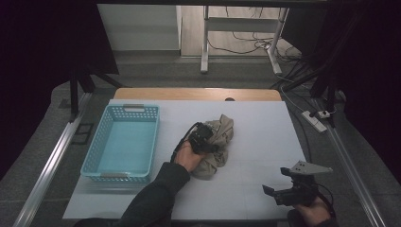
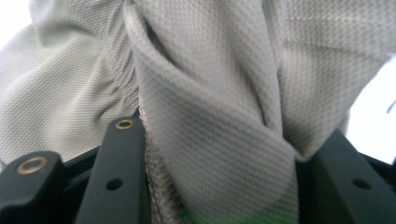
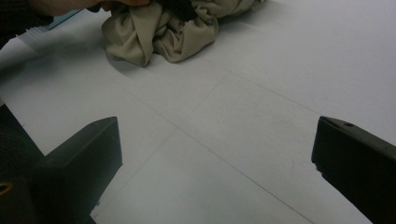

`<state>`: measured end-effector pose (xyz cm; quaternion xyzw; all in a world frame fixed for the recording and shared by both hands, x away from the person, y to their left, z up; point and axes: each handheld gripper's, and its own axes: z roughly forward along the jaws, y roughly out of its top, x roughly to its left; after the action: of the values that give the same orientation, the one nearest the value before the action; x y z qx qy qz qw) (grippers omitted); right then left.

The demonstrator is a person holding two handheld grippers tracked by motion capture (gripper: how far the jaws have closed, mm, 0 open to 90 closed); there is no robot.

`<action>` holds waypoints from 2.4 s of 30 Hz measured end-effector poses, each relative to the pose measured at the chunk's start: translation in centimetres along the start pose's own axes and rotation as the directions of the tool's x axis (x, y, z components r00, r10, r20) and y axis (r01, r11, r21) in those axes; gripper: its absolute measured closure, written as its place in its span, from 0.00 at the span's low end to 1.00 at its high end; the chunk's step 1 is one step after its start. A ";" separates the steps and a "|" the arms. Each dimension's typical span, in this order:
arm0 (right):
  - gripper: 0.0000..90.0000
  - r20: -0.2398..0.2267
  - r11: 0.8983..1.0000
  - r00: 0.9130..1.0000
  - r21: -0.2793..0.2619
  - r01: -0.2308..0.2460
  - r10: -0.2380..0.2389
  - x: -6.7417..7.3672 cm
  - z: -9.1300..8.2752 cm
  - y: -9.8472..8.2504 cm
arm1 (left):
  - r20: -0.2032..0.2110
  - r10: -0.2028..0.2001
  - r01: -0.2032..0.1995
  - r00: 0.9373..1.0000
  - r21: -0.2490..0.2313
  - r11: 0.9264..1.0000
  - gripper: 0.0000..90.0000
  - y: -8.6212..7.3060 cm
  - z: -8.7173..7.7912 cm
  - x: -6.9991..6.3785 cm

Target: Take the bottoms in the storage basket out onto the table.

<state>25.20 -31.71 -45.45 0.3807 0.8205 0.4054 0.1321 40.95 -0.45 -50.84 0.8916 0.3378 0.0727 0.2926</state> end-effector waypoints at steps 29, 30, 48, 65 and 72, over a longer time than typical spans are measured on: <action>0.02 -0.003 1.000 1.000 -0.001 0.001 -0.001 0.0 0.0 0.0 | 0.136 0.012 -0.001 0.991 -0.083 0.997 0.18 0.1 -0.7 0.2; 0.02 -0.003 1.000 1.000 -0.001 0.001 -0.001 0.0 0.0 0.0 | 0.139 0.014 -0.002 0.990 -0.084 0.996 0.15 0.1 -0.7 0.2; 0.02 -0.004 1.000 1.000 -0.004 0.000 0.000 0.0 -0.1 0.0 | 0.158 -0.008 0.030 0.987 -0.140 0.990 0.00 0.5 -2.2 -0.1; 0.02 -0.006 1.000 1.000 -0.003 0.003 -0.003 0.0 0.0 0.0 | 0.222 -0.022 0.066 0.975 -0.193 0.979 0.02 0.3 -3.6 1.1; 0.02 -0.006 1.000 1.000 -0.001 0.004 -0.004 0.0 0.0 0.0 | 0.248 0.014 0.030 0.969 -0.176 0.984 0.03 0.6 -4.5 1.0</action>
<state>25.18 -31.72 -45.45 0.3777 0.8214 0.4067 0.1310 40.55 1.94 -46.89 0.8626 0.2943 -0.0105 0.4114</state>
